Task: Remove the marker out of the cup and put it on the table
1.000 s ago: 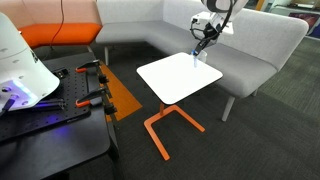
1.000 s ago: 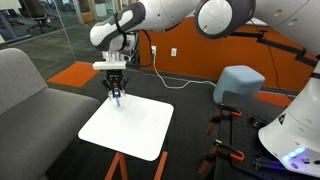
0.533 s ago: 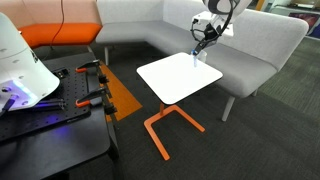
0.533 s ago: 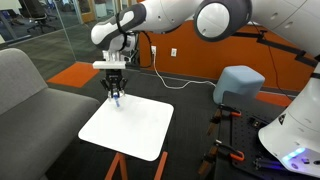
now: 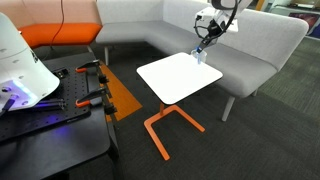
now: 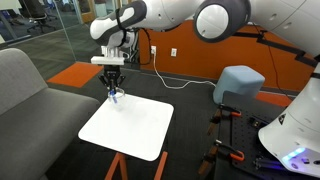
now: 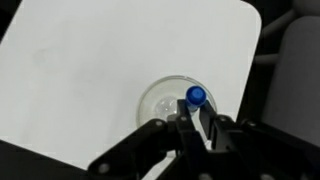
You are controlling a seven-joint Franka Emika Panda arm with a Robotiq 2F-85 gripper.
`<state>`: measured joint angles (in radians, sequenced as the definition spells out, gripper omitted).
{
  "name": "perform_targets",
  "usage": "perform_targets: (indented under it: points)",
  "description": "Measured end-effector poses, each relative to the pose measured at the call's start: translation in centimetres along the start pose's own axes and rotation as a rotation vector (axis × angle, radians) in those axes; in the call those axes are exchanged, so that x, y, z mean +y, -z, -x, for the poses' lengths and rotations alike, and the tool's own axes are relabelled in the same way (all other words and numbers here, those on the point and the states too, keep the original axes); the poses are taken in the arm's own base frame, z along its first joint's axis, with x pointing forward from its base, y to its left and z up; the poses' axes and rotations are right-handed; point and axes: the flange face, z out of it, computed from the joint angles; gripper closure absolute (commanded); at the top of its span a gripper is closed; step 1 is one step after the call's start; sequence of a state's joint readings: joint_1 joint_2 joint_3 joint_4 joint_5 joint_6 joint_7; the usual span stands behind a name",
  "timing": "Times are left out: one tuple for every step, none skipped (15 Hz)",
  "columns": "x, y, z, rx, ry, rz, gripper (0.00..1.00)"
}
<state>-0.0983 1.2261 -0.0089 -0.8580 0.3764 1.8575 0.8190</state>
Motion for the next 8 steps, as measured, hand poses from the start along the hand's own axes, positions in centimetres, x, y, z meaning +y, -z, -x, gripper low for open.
perform_targets:
  points:
    - [-0.2, 0.7, 0.1, 0.007, 0.004, -0.009, 0.95]
    - [-0.5, 1.4, 0.2, 0.014, 0.008, -0.019, 0.95]
    - [-0.7, 2.3, 0.4, 0.022, 0.014, -0.025, 0.95]
    - [-0.9, 3.2, 0.9, 0.027, 0.022, -0.023, 0.95]
    - [-1.1, 4.0, 1.5, 0.028, 0.033, -0.018, 0.95]
    - [-1.4, 4.9, 2.2, 0.030, 0.047, -0.012, 0.95]
    - [-1.7, 5.7, 3.1, 0.033, 0.059, -0.004, 0.95]
    - [-2.0, 6.4, 4.0, 0.041, 0.072, 0.016, 0.95]
